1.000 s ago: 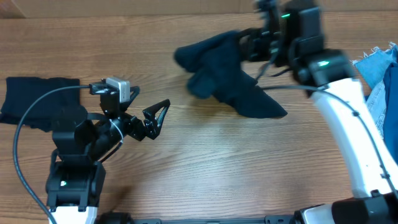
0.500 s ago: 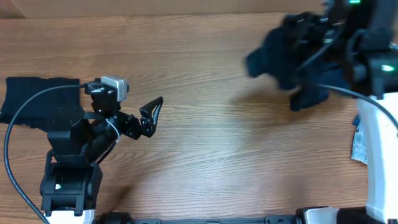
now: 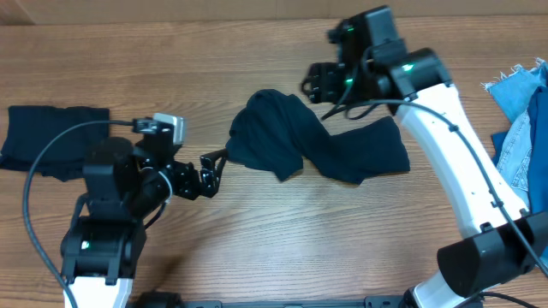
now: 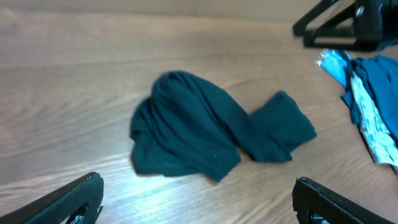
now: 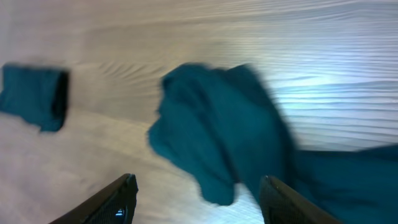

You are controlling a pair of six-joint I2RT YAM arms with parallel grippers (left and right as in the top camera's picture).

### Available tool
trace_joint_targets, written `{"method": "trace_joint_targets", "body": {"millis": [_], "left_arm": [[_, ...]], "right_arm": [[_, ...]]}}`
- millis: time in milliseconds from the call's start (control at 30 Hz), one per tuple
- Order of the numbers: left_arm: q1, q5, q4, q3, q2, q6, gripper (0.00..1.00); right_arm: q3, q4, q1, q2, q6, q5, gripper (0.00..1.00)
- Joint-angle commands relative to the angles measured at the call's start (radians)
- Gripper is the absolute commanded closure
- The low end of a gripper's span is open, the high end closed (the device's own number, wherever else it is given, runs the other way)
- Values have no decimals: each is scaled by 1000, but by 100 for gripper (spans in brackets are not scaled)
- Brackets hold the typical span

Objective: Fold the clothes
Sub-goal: 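Grasp the shirt's left end with the left gripper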

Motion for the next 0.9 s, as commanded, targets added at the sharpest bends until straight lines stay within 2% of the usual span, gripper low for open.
{"method": "trace_joint_targets", "body": {"millis": [0,100,200,333,367,467,533,600,700,767,867], "left_arm": [[-16,53,-3,22,53,-95,0],[-18,77,-2,22,126,-139,0],[-90,72,-4,22,265,-139,0],[-294,-37,42,23,500,-96,16],[-333,-64,57,23,535,-93,18],[-407,-169,87,23,610,-103,16],[-433,-186,118,23,671,-121,14],[-433,-184,143,23,726,-170,13],[-425,-113,239,23,784,-318,15],[-418,-137,251,23,788,-409,17],[-406,-132,312,23,788,-532,13]], "right_arm": [[12,-83,-90,-28,-10,37,32],[-2,-142,-135,-24,-10,37,32],[-39,-129,-144,-23,-10,37,32],[-64,-123,-145,-23,-10,37,32],[-65,-123,-145,-23,-10,37,31],[-65,-126,-145,-23,-10,41,31],[-65,-126,-145,-23,-10,41,31],[-65,-130,-145,-23,-10,41,32],[-65,-141,-145,-23,-10,40,32],[-65,-156,-145,-23,-11,40,32],[-65,-167,-145,-23,-11,40,31]]}}
